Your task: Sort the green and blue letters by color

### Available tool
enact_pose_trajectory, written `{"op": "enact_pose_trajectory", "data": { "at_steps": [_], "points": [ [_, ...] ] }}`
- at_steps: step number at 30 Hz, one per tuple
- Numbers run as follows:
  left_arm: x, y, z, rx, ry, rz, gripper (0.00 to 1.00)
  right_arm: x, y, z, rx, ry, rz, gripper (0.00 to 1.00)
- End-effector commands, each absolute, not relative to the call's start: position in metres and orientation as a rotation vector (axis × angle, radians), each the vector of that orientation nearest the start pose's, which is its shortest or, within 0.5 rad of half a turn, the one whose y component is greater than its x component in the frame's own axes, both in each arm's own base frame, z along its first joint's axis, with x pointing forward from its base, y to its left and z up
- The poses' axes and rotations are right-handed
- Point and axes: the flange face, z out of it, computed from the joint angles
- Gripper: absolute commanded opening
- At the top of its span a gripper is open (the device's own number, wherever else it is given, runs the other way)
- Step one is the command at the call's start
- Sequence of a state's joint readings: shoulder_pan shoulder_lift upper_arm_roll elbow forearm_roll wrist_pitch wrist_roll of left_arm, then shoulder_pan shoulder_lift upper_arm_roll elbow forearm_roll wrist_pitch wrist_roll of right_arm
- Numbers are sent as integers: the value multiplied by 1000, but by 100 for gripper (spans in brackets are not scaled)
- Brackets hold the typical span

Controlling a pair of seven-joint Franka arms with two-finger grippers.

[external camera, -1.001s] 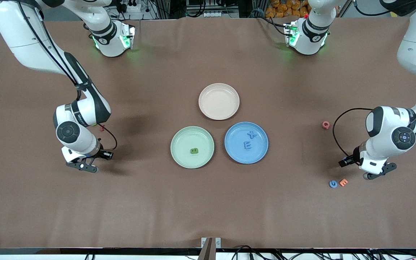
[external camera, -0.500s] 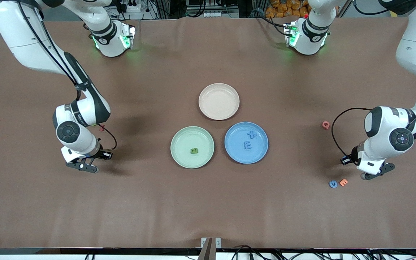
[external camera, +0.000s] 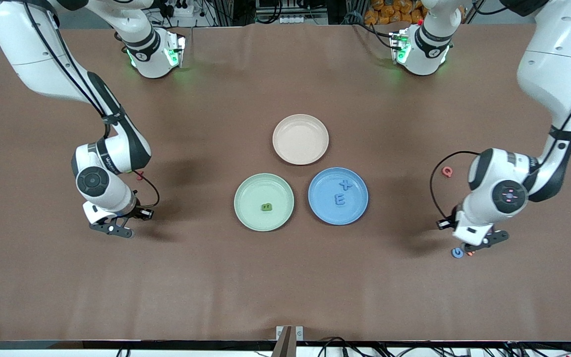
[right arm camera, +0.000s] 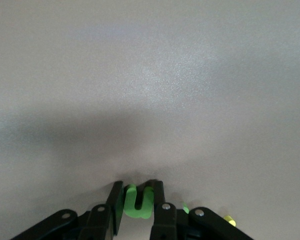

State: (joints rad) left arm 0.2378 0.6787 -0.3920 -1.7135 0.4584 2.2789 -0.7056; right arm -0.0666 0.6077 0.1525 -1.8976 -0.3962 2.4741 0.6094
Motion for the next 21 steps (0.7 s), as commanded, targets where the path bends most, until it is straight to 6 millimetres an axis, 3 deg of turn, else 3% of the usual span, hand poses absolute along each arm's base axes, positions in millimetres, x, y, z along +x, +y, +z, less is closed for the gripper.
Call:
{"op": "enact_pose_trajectory", "data": {
  "at_steps": [1,8,11,17,21],
  "points": [
    [649,-147,230,-2988,-504,-15,0,637,51,198,-3284,392,-79,15],
    [617,-251,239,-3007,-568,-14,0,649,66,224,-3267,437,-27,15],
    [600,-290,244,-3027,-576,-13,0,657,86,238,-3213,471,-20,15],
    [573,-350,257,-3067,-592,-11,0,669,124,270,-3115,510,-2,15],
    [556,-378,261,-3075,-585,-21,0,673,154,288,-3038,536,13,15]
  ]
}}
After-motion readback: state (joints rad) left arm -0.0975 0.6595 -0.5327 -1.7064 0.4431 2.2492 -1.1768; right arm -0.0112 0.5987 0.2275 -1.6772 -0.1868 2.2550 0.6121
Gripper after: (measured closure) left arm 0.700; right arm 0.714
